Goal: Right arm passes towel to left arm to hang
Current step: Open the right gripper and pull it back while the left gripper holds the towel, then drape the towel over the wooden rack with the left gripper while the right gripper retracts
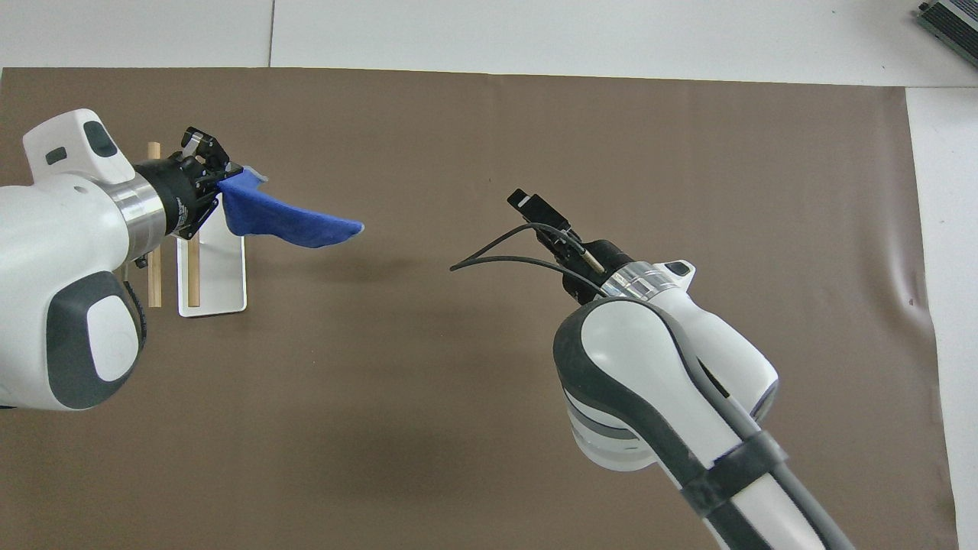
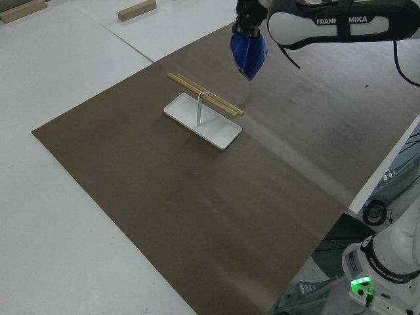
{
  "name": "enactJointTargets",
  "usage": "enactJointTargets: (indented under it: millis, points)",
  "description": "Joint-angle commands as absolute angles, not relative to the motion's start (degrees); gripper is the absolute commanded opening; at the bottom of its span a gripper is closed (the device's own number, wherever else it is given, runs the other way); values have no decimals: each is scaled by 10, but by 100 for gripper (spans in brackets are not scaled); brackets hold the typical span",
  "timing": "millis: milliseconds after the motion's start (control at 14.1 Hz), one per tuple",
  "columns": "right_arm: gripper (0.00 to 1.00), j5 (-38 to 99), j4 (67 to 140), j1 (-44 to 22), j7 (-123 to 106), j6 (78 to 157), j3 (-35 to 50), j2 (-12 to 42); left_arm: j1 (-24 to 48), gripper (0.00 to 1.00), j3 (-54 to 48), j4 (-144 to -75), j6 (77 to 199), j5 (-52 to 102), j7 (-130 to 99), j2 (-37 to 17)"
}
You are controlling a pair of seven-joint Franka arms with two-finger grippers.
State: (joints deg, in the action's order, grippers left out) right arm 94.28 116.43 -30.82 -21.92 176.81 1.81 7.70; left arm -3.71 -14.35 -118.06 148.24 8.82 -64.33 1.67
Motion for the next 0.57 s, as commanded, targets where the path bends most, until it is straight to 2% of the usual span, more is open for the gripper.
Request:
enactJointTargets:
  millis: [0,212,495]
  points:
    - [100,852,1173,-276,-258,1764,24,86,-43,0,-105,-1169,1429,96,-600,16]
    - [100,753,1175,-252,-261,1746,24,94,-44,0,-31,-1164,1423,91,-560,14]
    - [100,618,1189,-197,-280,1670,20,90,-45,0,16,-1137,1418,87,-499,2]
